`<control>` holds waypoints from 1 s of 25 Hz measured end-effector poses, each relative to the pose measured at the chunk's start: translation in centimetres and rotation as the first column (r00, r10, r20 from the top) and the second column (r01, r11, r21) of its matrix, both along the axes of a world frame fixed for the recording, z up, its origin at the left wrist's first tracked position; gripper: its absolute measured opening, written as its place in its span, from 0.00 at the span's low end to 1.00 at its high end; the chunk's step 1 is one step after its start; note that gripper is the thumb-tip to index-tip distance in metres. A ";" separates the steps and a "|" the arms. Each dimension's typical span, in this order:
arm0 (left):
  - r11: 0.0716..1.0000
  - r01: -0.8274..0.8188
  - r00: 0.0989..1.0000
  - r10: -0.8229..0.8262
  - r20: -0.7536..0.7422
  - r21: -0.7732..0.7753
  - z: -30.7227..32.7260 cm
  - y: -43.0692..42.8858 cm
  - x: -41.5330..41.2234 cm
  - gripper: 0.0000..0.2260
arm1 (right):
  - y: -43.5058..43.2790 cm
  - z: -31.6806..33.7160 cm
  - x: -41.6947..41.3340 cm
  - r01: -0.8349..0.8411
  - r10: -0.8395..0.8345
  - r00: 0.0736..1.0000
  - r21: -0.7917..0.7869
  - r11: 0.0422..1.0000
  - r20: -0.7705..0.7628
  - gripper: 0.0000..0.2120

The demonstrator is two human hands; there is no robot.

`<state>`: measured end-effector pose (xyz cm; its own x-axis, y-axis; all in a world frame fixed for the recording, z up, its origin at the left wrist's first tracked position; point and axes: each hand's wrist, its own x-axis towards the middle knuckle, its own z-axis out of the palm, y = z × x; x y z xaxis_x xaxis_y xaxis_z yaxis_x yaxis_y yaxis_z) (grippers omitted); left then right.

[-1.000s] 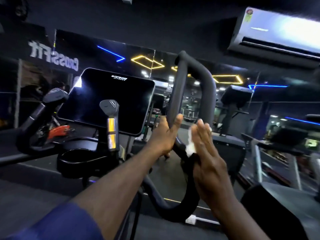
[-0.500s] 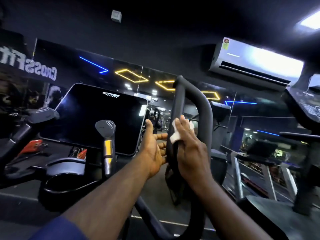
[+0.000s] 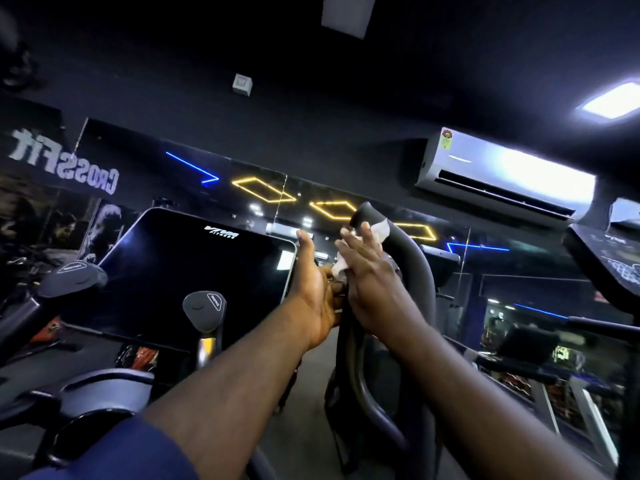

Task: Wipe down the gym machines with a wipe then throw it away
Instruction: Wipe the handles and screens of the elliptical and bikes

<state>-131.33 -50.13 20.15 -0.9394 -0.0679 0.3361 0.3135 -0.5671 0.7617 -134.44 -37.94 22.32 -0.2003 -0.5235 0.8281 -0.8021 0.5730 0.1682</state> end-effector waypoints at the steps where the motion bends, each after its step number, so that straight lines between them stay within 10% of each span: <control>1: 1.000 0.003 1.000 -0.003 0.005 -0.005 -0.2 -0.3 -0.1 0.54 | 0.0 -1.5 0.3 -0.003 0.003 1.000 -0.003 1.000 -0.016 0.24; 10: 0.997 -0.038 0.996 0.044 0.084 -0.070 -1.9 -1.9 -1.5 0.52 | 0.1 4.5 -1.4 0.217 -0.104 0.915 0.257 0.942 -0.390 0.14; 14: 0.996 -0.072 0.994 0.076 0.081 -0.047 -2.3 -2.1 -0.8 0.50 | 0.6 -1.8 1.4 0.159 -0.071 0.963 0.336 0.929 -0.260 0.03; 21: 0.991 -0.134 0.978 0.129 0.166 0.017 -2.6 0.3 -0.4 0.47 | -0.1 7.8 -0.4 0.601 -0.193 0.723 0.465 0.650 -0.663 0.10; 25: 0.994 -0.103 0.982 0.095 0.166 0.044 -4.0 1.8 0.5 0.51 | -1.4 2.4 1.9 0.614 -0.302 0.779 0.571 0.545 -0.550 0.14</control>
<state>-130.88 -48.38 16.13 -0.9691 -0.1765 0.1724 0.2439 -0.5797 0.7774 -132.50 -39.37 24.67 -0.3727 -0.8723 0.3166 -0.2513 0.4232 0.8705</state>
